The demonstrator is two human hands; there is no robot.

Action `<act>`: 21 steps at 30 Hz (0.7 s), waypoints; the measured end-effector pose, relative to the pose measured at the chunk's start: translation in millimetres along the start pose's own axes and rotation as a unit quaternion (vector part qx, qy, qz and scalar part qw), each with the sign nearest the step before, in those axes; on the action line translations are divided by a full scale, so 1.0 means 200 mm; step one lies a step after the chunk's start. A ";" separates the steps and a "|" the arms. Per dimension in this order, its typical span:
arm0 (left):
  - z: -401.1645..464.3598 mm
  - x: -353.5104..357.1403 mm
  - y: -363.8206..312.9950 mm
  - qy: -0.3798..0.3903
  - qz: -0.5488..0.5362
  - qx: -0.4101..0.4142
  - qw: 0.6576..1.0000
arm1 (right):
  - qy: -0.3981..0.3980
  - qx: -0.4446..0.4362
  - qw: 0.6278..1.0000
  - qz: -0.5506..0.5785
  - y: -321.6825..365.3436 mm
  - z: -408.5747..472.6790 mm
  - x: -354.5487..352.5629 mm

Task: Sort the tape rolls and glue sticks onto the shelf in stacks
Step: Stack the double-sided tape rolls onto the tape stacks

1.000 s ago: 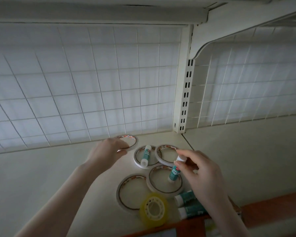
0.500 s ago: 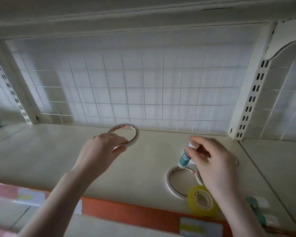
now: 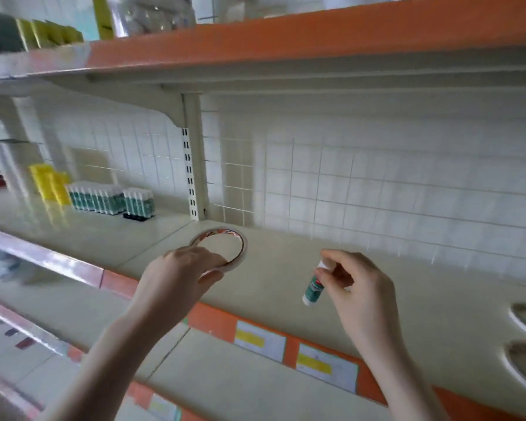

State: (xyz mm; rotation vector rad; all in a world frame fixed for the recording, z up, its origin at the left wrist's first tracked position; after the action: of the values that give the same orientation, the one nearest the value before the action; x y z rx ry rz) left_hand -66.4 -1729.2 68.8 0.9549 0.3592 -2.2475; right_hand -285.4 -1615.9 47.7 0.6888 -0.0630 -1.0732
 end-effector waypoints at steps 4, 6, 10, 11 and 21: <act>-0.07 -0.09 0.38 -0.031 0.012 -0.004 0.999 | 0.008 0.000 1.000 0.016 0.18 0.00 0.39; -0.10 -0.14 0.55 -0.042 0.027 -0.004 0.999 | 0.018 -0.002 1.000 0.023 0.25 0.02 0.57; -0.14 -0.17 0.85 -0.045 0.019 -0.011 0.999 | 0.027 -0.010 0.999 0.034 0.36 0.09 0.87; -0.14 -0.18 0.92 -0.046 0.024 -0.018 0.998 | 0.033 -0.010 0.999 0.038 0.38 0.11 0.95; -0.15 -0.08 1.60 -0.018 0.058 -0.065 0.996 | 0.066 -0.017 0.996 0.051 0.48 0.35 1.71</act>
State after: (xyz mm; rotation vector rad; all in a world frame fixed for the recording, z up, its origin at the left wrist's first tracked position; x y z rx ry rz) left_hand 171.1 -1945.4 60.3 0.8442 0.4185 -2.1053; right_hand -66.1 -1904.5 60.8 0.7166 0.0340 -0.9267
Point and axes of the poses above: each hand's wrist, its own z-axis towards the middle knuckle, its own x-axis out of the palm, y = z × x, the point moved 4 cm from there along z, towards the middle knuckle, and after that the axes turned 6 degrees about z, right-handed, at the moved point
